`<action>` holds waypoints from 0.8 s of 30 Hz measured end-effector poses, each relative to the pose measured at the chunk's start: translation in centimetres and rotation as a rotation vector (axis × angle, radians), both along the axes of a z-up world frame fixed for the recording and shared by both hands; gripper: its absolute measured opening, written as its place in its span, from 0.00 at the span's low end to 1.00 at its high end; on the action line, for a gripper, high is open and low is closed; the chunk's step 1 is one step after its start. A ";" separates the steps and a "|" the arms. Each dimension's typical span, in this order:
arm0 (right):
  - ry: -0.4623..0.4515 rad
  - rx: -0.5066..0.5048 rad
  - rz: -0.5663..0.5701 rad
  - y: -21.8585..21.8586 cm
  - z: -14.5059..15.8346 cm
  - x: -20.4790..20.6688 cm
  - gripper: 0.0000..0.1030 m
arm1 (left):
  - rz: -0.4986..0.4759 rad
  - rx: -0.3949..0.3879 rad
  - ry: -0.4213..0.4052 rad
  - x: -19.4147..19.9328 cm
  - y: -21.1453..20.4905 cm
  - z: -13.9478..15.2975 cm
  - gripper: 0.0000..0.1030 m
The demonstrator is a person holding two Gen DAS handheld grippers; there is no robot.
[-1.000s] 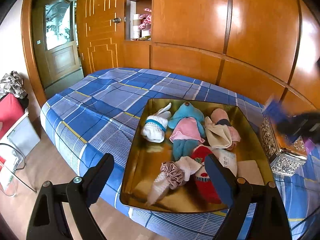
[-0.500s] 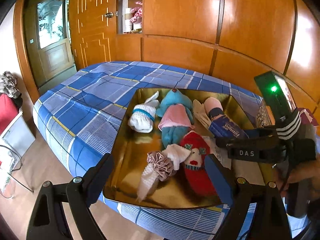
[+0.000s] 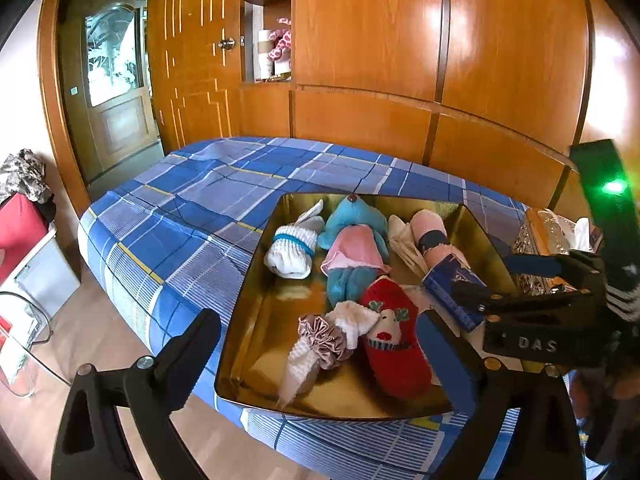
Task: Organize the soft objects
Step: 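Carry the Tempo pack into the tray and open the right tool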
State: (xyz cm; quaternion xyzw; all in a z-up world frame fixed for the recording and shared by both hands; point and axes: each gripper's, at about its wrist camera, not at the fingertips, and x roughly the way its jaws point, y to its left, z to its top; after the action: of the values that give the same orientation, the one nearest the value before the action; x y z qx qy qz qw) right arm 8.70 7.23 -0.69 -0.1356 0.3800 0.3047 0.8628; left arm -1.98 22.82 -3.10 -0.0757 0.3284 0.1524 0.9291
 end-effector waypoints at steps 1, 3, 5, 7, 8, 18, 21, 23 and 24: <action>-0.026 0.004 -0.020 -0.4 0.4 -0.4 0.82 | 0.001 0.003 -0.005 -0.1 -0.1 0.1 0.98; -0.074 0.017 -0.059 -1.3 1.0 -1.3 0.82 | 0.000 0.005 -0.016 -0.2 -0.3 0.4 0.99; -0.101 0.036 -0.099 -2.2 1.4 -1.9 0.82 | 0.002 0.011 -0.026 -0.4 -0.8 0.6 1.00; -0.114 0.059 -0.154 -3.3 1.6 -2.6 0.82 | -0.001 0.011 -0.034 -0.6 -1.2 0.8 1.00; -0.115 0.069 -0.176 -3.8 1.6 -2.7 0.82 | -0.004 0.009 -0.038 -0.7 -1.4 0.9 1.00; -0.131 0.091 -0.344 -7.6 0.7 -4.2 0.82 | -0.034 0.008 -0.070 -1.1 -3.7 1.3 1.00; -0.141 0.086 -0.343 -7.6 0.7 -4.5 0.82 | -0.030 0.018 -0.067 -1.1 -4.1 1.3 1.00; -0.146 0.082 -0.340 -7.5 0.7 -4.7 0.82 | -0.028 0.020 -0.069 -1.2 -4.2 1.3 1.00; -0.148 0.082 -0.336 -7.4 0.7 -4.8 0.82 | -0.026 0.022 -0.071 -1.2 -4.2 1.3 1.00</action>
State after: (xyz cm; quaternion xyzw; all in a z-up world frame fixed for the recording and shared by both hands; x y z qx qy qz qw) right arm 3.86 -0.18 -0.02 -0.0572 0.3199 0.1609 0.9319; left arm -3.14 18.63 -1.77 -0.0666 0.2944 0.1410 0.9429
